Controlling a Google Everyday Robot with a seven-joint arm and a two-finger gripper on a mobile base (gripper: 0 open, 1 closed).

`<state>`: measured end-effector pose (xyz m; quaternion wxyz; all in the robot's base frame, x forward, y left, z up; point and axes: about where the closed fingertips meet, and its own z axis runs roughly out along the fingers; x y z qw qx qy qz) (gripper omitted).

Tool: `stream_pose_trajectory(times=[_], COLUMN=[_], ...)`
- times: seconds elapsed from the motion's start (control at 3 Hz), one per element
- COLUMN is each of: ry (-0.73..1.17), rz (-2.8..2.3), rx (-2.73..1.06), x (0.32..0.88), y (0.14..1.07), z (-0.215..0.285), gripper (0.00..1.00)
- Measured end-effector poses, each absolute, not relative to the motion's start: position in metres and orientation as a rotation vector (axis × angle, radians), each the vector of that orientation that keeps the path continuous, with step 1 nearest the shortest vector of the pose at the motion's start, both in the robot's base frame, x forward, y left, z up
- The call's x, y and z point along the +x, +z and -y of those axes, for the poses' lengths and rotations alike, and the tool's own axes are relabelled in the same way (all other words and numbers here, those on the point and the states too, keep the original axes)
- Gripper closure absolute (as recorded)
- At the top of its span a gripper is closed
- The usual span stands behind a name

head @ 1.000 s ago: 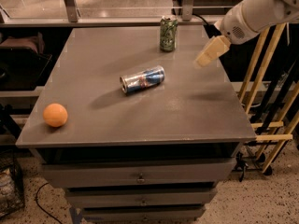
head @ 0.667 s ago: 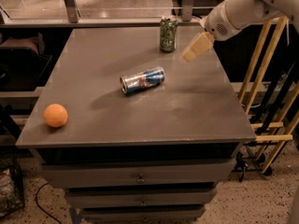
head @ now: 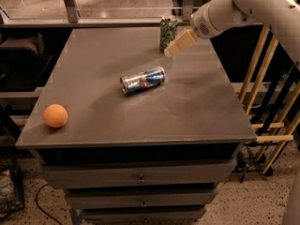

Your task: Pick green can

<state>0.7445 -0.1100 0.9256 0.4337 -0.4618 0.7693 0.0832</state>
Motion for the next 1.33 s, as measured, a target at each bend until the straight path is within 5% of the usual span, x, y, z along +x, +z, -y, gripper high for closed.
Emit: stream_pose_trajectory(times=[1.33], ry=[0.198], rz=[-1.865], rx=[-0.897], x=[0.828], y=[0.917], z=[0.071], gripper=[0.00])
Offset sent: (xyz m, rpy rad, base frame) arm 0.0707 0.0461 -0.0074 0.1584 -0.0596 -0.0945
